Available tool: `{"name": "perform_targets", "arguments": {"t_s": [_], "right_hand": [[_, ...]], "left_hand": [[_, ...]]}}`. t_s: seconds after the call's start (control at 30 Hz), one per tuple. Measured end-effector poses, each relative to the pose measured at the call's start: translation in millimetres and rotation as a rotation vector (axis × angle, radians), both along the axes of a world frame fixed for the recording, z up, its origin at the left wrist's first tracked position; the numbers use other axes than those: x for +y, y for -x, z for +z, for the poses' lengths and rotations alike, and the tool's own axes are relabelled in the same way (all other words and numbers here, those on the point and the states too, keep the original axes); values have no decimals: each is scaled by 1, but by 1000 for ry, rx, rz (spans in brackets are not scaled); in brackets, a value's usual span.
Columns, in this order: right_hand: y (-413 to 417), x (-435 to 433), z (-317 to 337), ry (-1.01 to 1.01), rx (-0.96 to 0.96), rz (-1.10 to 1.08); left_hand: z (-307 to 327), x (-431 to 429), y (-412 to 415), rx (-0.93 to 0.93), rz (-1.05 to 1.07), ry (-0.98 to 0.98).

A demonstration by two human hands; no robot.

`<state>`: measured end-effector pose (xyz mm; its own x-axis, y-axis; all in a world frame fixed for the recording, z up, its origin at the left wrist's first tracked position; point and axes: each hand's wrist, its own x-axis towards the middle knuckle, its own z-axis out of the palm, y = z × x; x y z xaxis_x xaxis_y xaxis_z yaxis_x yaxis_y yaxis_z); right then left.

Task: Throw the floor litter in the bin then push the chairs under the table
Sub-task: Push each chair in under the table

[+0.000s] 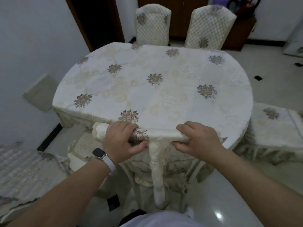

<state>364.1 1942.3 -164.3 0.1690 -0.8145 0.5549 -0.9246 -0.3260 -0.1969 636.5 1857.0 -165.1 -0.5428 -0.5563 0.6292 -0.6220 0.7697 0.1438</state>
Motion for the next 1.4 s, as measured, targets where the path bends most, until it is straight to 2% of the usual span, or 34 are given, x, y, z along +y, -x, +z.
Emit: {"name": "perform_targets", "arguments": {"t_s": [0.13, 0.3, 0.5, 0.73, 0.93, 1.1, 1.4], "right_hand": [[-8, -3, 6, -24, 11, -95], [-21, 10, 8, -90, 49, -177], [-47, 32, 4, -111, -22, -237], [-69, 20, -10, -72, -50, -314], [-89, 2, -13, -34, -75, -390], [-104, 0, -21, 29, -13, -437], [-81, -4, -15, -66, 21, -383]], "left_hand": [[-1, -20, -7, -9, -137, 22], [-13, -44, -44, -29, -172, -58], [-23, -46, -61, -8, -324, -48], [-21, -82, -75, -92, -424, -67], [-21, -120, -80, -106, -435, -54], [-25, -123, -88, -92, -407, -104], [-33, -107, -76, -33, -294, -96]]}}
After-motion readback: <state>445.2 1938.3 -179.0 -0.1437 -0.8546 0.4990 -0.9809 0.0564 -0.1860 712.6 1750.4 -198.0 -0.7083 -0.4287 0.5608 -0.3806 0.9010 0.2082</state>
